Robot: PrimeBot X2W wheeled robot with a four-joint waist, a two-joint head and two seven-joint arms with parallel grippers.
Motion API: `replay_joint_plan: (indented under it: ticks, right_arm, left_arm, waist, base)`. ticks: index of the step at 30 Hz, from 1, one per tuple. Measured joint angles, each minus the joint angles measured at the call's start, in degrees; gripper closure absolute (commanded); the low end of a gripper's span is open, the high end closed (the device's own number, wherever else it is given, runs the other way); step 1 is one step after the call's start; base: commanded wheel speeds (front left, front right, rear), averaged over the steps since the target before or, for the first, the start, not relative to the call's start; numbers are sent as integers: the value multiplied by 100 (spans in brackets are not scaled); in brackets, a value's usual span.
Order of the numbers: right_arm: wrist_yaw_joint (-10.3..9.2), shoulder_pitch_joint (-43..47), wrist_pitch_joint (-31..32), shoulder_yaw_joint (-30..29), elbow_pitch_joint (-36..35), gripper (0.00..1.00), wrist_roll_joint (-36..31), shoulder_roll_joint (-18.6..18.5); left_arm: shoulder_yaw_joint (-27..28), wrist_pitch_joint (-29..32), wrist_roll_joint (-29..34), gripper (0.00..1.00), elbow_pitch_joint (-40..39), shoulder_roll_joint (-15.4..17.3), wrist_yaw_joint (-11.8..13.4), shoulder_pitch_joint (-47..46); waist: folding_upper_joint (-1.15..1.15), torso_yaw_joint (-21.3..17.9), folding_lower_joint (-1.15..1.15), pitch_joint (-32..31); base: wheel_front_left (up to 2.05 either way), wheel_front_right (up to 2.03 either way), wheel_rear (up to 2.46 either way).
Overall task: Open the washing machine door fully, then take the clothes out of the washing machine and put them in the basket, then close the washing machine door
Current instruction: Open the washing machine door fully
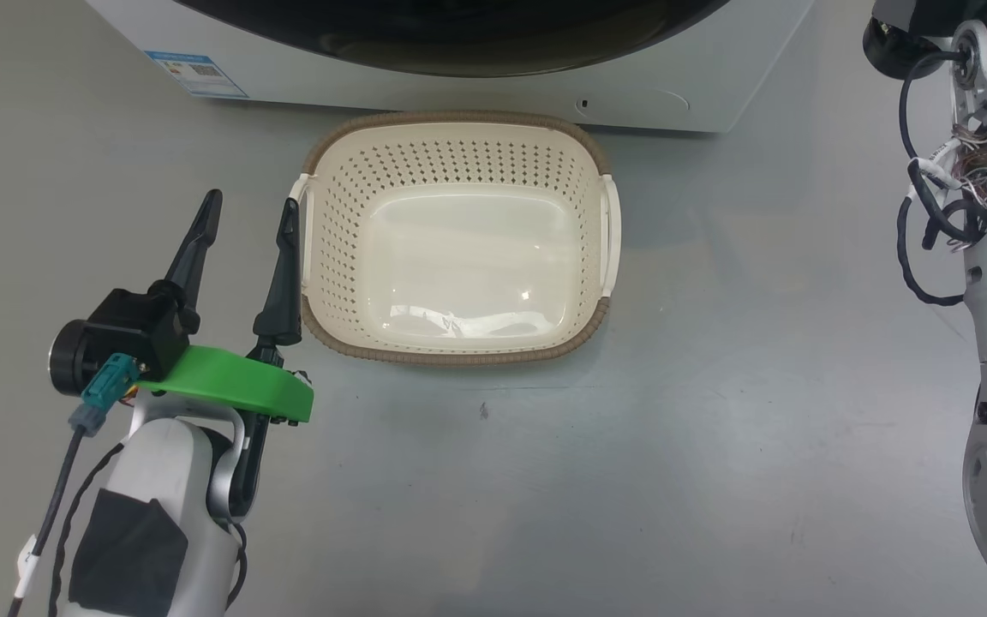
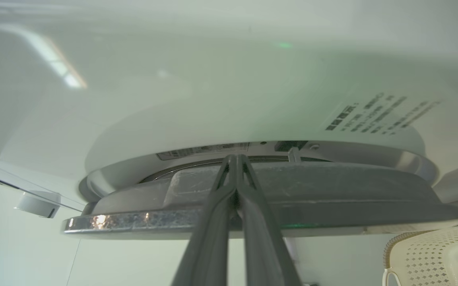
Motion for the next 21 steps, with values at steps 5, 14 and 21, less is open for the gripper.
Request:
replay_joint_plan:
  ticks: [5, 14, 21]
  right_arm:
    - [1, -177, 109, 122, 171, 100, -97, -34]
    - [5, -449, 296, 166, 477, 100, -94, -75]
    - [16, -594, 519, 144, 647, 100, 3, -123]
  left_arm:
    - [-9, 0, 0, 0, 2, -15, -5, -74]
    - [-22, 0, 0, 0, 9, -54, -51, -110]
    - [-21, 0, 0, 0, 46, -76, -52, -115]
  waist:
    - [0, 74, 0, 81]
    - [0, 146, 0, 154]
    - [0, 176, 0, 172]
  base:
    - [0, 0, 0]
    - [0, 0, 0]
    - [0, 0, 0]
